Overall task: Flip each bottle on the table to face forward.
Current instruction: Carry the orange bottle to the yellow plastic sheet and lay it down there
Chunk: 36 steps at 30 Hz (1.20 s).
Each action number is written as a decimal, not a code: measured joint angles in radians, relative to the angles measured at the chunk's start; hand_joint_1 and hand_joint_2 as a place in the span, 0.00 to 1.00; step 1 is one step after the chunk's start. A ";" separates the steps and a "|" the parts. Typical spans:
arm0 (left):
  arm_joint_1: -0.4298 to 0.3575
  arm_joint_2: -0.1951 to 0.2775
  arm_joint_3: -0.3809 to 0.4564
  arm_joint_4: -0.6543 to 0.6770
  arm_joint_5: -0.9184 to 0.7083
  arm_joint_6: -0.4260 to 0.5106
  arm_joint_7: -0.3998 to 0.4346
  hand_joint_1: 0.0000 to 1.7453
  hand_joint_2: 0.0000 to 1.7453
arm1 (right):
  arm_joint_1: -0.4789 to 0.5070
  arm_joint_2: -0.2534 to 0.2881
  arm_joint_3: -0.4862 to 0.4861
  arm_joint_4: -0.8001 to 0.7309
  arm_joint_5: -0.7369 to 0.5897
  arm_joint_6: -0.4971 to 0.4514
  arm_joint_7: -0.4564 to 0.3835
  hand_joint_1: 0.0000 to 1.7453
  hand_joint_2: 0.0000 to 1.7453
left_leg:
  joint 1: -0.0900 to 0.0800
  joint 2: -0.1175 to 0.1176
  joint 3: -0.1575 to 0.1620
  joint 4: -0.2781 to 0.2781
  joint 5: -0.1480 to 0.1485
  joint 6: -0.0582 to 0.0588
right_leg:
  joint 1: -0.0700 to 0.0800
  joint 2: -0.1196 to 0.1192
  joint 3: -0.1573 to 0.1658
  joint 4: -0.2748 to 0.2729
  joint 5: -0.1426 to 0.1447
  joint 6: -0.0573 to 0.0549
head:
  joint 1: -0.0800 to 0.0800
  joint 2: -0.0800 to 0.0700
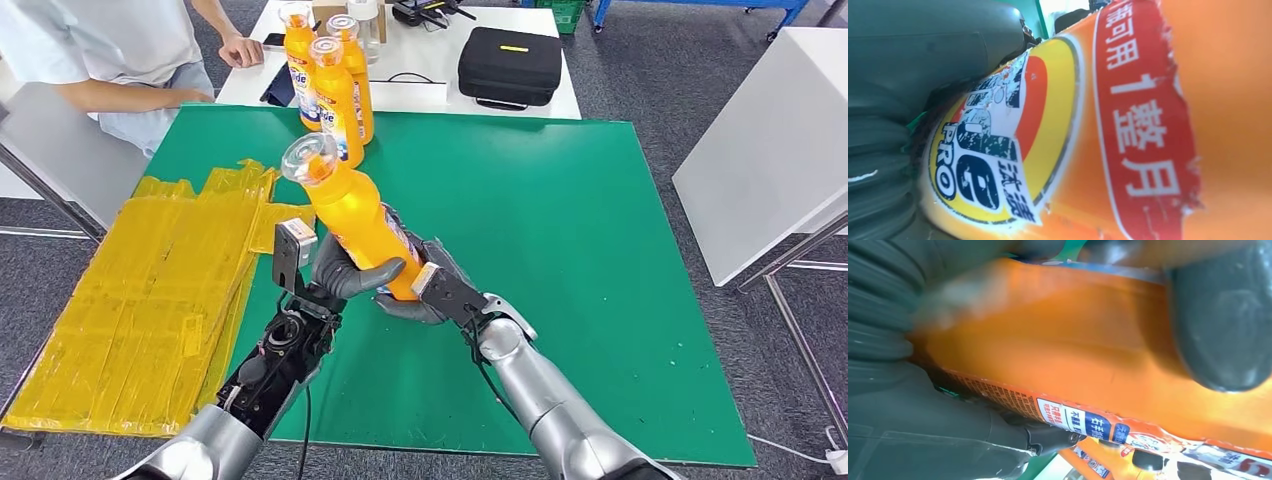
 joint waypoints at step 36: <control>-0.096 0.093 0.134 0.023 -1.514 0.830 0.221 1.00 1.00 | 0.389 -0.213 -0.199 -0.757 -0.213 -0.123 0.099 0.00 1.00 | -0.001 -0.004 -0.003 0.000 0.001 0.002 | 0.000 -0.004 -0.001 0.000 0.001 0.000 | 0.000 0.000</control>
